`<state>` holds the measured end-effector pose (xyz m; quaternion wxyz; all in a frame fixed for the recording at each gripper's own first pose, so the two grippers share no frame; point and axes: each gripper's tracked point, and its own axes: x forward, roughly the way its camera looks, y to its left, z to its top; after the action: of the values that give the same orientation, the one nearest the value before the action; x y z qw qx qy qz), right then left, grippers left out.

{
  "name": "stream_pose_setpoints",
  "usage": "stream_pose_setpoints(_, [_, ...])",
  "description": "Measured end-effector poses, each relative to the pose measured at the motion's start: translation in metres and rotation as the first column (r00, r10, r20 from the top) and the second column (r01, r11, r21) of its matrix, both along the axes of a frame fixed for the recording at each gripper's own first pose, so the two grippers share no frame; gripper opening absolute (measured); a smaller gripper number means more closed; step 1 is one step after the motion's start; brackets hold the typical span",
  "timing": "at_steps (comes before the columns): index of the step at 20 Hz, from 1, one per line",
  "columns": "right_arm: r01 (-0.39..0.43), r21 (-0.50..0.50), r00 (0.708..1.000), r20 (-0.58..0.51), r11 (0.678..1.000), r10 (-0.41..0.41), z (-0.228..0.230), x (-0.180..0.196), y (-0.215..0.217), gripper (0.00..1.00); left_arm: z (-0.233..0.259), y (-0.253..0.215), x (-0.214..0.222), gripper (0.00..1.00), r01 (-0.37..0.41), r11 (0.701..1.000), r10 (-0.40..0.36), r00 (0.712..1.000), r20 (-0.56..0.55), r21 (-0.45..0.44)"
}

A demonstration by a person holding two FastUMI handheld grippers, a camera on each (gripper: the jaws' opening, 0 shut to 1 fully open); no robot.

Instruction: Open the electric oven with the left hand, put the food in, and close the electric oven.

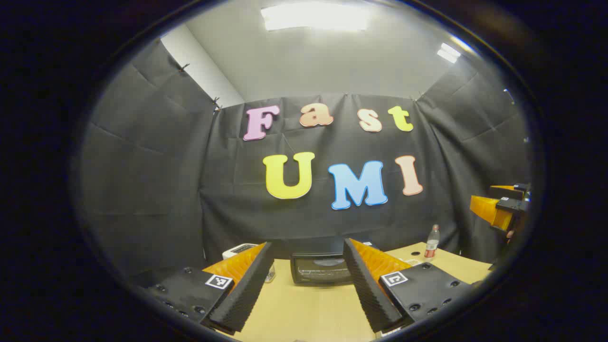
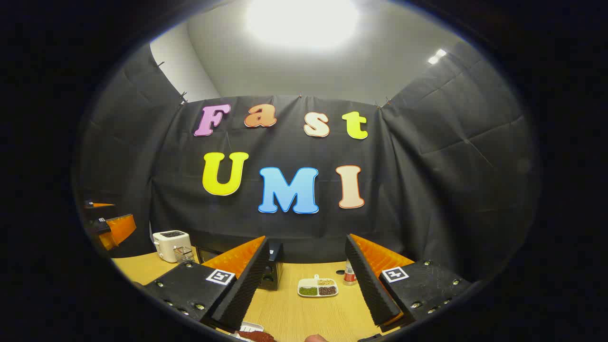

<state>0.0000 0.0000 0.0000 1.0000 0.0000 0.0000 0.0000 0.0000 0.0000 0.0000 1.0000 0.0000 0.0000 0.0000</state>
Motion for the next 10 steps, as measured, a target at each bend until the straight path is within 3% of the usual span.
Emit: stream_pose_setpoints(10, [-0.007, 0.011, 1.000, -0.003, 1.000, 0.007, -0.003, 0.004, -0.011, 0.97, 0.007, -0.018, 0.001, 1.00, 0.000, 1.000, 0.000, 1.000, 0.008, 0.001])
